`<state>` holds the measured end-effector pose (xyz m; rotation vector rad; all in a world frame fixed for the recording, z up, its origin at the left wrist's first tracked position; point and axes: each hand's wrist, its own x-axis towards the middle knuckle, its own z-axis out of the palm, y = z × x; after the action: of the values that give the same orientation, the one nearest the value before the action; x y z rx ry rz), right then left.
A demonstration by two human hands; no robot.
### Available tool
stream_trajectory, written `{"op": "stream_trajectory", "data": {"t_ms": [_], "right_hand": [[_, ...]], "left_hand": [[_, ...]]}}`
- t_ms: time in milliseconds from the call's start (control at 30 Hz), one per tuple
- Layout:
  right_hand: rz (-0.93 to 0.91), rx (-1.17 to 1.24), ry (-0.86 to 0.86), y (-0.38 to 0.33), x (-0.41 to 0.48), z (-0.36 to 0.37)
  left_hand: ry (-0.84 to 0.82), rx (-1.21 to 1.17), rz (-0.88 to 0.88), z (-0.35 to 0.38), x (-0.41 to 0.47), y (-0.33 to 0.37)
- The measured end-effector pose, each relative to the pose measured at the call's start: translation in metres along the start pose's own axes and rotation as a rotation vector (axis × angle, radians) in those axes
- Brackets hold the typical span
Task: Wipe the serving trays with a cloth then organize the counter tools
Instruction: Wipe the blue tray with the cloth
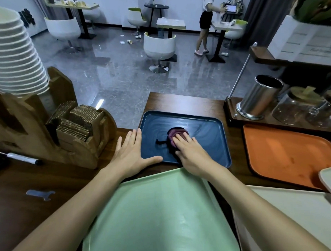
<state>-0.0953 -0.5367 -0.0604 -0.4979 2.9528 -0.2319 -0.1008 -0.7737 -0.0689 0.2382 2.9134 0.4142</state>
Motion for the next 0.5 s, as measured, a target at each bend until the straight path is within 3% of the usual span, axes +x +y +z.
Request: {"op": "stream_trajectory", "data": {"t_ms": [200, 500], "right_hand": [[-0.045, 0.305, 0.019, -0.001, -0.013, -0.020], [-0.028, 0.224, 0.009, 0.009, -0.047, -0.028]], "left_hand": [[-0.015, -0.019, 0.016, -0.002, -0.003, -0.002], [-0.051, -0.043, 0.091, -0.005, -0.003, -0.007]]}}
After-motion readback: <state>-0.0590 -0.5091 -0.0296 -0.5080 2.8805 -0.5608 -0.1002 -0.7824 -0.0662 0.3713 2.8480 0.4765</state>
